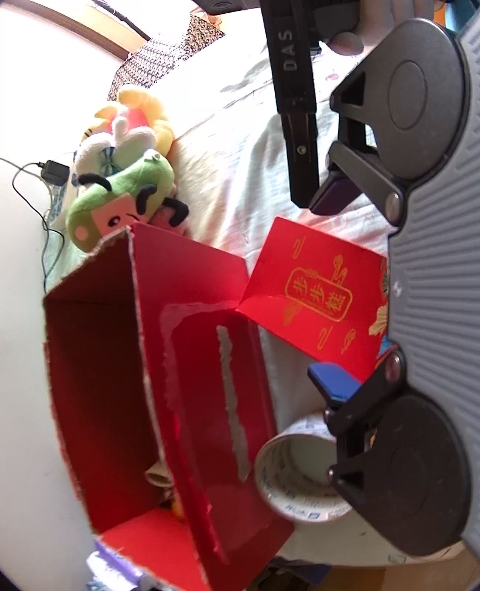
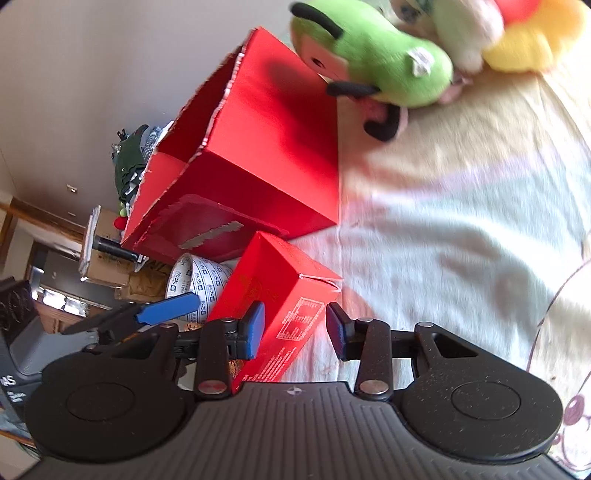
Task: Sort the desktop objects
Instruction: 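Close the right tool on the red gift box and lift it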
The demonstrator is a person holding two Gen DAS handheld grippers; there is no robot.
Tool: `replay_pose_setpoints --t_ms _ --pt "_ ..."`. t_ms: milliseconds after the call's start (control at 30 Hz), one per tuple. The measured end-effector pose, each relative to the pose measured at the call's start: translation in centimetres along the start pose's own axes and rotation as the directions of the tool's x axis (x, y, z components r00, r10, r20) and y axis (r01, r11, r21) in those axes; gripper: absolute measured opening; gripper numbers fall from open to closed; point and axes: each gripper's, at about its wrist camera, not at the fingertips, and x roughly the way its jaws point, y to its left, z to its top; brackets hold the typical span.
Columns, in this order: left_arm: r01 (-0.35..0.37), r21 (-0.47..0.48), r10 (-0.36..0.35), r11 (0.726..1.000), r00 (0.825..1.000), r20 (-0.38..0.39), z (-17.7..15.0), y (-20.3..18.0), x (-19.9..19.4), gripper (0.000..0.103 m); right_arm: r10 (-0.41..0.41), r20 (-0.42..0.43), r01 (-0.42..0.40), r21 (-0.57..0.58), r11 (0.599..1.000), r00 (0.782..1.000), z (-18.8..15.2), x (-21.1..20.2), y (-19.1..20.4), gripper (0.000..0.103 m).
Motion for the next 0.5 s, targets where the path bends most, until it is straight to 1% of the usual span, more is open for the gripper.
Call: replay_pose_setpoints --t_ms 133,367,500 --pt "0.001 -0.02 -0.001 1.0 1.0 -0.028 -0.2 0.5 1.1 0.091 0.024 -0.016 -0.024 0.021 0.999 1.0 0.2 0.1 -0.2 0.041" --pt "-0.005 -0.017 0.005 1.0 0.999 -0.036 -0.3 0.7 1.4 0.092 0.048 -0.024 -0.047 0.051 0.998 0.999 0.5 0.4 -0.5 0.041" --pt "0.021 -0.019 -0.021 1.0 0.999 -0.033 -0.4 -0.2 1.6 0.098 0.049 -0.028 -0.048 0.054 0.997 0.998 1.0 0.6 -0.7 0.04"
